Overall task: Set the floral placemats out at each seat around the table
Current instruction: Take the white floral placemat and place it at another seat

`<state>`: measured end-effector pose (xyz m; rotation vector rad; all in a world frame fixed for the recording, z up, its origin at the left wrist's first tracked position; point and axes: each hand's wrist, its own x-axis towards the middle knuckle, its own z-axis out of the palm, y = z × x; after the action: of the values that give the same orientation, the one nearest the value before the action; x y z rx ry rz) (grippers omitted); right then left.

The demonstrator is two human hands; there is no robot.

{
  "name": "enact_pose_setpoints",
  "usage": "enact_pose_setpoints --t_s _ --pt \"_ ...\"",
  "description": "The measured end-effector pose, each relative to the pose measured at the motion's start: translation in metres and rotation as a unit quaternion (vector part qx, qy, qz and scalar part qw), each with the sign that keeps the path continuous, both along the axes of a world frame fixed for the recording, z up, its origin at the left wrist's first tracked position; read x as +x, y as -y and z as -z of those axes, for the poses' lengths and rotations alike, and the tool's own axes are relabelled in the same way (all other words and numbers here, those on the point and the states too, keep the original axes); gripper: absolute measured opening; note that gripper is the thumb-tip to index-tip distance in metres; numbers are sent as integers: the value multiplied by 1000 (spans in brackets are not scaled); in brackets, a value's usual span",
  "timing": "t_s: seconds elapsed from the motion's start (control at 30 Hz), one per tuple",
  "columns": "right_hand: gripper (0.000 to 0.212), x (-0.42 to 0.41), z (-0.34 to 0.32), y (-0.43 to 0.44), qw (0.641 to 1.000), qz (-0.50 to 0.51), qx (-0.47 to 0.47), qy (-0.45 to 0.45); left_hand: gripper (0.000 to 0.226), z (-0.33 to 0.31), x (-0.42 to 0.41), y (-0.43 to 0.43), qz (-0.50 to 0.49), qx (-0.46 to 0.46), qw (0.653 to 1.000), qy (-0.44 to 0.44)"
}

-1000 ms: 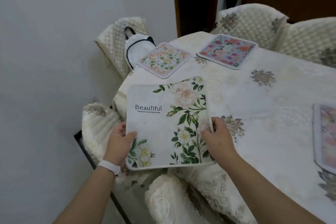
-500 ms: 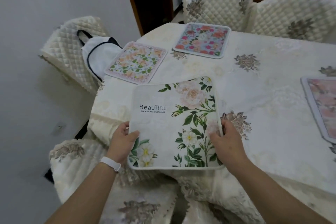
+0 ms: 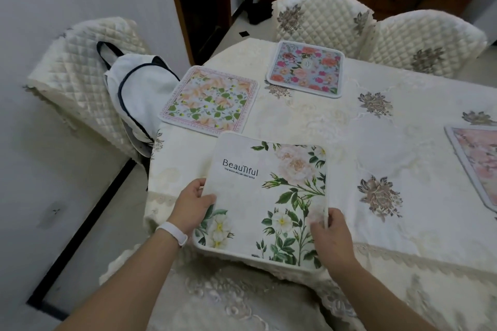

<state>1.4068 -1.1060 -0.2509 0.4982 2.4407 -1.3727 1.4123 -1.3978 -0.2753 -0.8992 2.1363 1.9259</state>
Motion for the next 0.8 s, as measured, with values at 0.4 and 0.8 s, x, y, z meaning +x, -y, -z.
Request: enact_pose_setpoints --t_s 0.4,0.8 --pt "17 -3 42 26 997 32 57 27 23 36 -22 23 47 -9 997 57" --pt "10 1 55 10 994 65 72 53 29 36 -29 39 114 -118 985 42"
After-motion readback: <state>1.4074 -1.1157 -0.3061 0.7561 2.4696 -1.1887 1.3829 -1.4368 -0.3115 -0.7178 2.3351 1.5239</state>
